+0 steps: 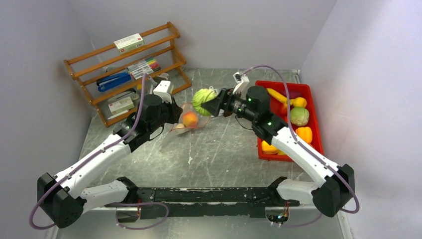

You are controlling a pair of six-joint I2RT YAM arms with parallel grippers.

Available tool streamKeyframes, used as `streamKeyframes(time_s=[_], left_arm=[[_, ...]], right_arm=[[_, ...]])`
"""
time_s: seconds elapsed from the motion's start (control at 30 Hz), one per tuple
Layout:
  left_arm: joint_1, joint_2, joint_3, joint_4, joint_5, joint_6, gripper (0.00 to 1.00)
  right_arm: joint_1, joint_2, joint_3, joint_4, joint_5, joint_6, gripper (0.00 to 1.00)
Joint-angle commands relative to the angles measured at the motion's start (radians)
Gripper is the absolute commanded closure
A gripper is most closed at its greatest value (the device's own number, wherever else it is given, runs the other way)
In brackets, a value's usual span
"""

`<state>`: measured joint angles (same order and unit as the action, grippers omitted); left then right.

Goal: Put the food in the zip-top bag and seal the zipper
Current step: Place the fake vegetable in the zipper food storage bag.

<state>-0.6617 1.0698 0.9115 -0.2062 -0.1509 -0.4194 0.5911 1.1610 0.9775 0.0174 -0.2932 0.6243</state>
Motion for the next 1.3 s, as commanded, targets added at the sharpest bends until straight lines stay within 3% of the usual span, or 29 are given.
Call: streamKeyframes(time_s=[0.0,0.33,0.7,1.27], left_arm=[[0.005,0.003,0.033,0.033,0.027,-0.007,0.93],[0.004,-0.002,0.032,0.036,0.039,-0.015,0.93],[0.004,0.010,0.053,0.030,0.062,-0.027,0.93],[0.004,0.001,0.052,0.052,0.052,-0.015,0.93]], right_arm=[[0.082,0.052,0.056,0.052,-0.013,-0.044,0.34],[0.189,0.148,0.097,-0.023,0.068,-0.110,0.34],[0.226,0.234,0.163,-0.191,0.133,-0.141,0.33],[0.232,0.180,0.097,-0.193,0.167,-0.134,0.34]])
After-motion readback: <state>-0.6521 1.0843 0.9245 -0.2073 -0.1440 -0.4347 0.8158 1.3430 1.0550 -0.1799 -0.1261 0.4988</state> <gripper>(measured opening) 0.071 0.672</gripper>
